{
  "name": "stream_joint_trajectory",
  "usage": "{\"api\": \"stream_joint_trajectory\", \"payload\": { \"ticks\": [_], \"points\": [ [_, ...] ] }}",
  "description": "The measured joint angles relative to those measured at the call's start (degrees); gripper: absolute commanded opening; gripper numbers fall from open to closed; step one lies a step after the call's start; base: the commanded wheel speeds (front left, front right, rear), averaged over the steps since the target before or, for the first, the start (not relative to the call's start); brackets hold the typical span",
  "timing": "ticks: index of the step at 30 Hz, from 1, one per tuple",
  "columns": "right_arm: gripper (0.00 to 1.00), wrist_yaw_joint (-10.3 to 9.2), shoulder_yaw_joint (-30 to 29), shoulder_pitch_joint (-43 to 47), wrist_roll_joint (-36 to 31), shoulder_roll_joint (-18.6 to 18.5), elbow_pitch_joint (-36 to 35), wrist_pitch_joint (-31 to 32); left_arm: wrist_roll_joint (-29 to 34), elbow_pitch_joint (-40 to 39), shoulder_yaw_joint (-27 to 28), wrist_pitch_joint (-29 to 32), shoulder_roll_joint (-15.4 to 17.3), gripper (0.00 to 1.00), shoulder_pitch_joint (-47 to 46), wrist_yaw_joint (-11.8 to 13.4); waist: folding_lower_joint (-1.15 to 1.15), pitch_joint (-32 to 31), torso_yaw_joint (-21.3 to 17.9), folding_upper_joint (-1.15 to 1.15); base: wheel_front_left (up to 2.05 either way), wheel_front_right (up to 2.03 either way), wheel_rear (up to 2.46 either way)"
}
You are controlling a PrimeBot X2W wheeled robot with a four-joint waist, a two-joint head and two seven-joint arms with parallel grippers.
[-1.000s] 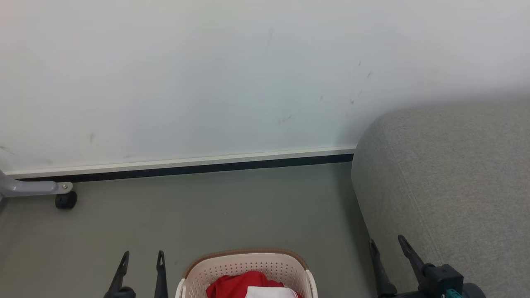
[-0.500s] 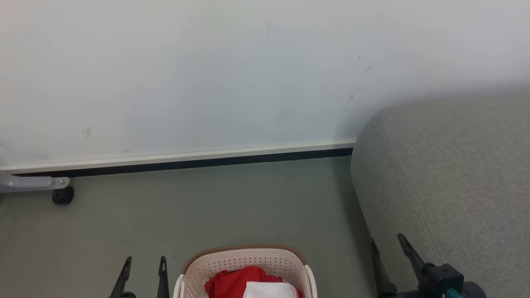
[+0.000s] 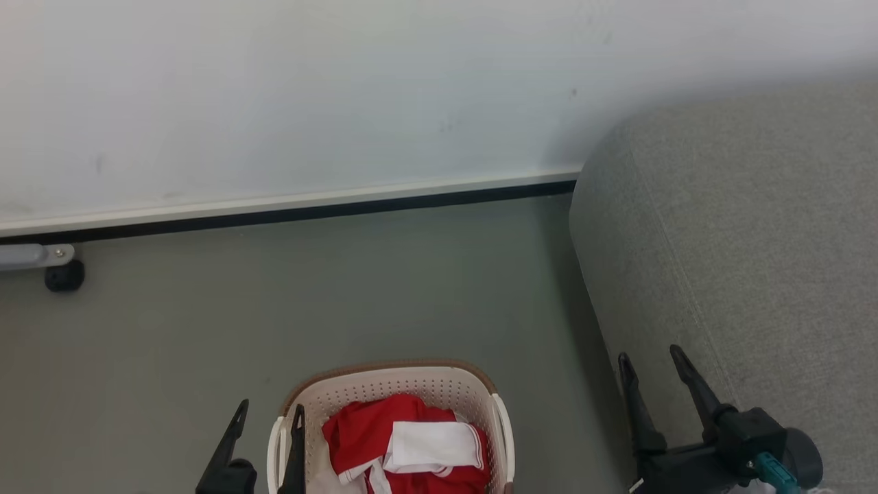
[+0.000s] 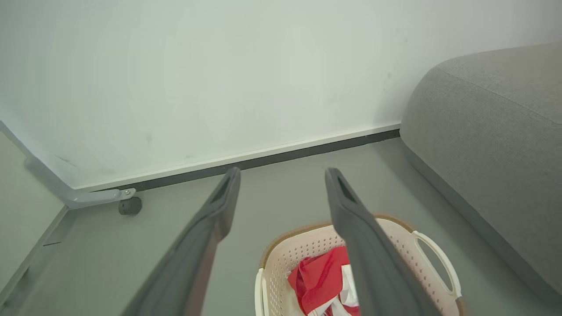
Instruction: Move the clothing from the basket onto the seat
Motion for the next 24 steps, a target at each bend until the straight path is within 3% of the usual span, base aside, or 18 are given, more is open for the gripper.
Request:
{"api": "stream_joint_trajectory", "payload": {
  "ticks": [24],
  "points": [
    [1.00,-0.41,-3.43,-10.02,-1.69,2.13,-7.61,-0.25,7.76,16.99,-10.11,6.47,-0.65,1.00,-19.91,-5.09,0.01,19.37,-7.08,0.01,0.00,0.00,0.00]
  ]
}}
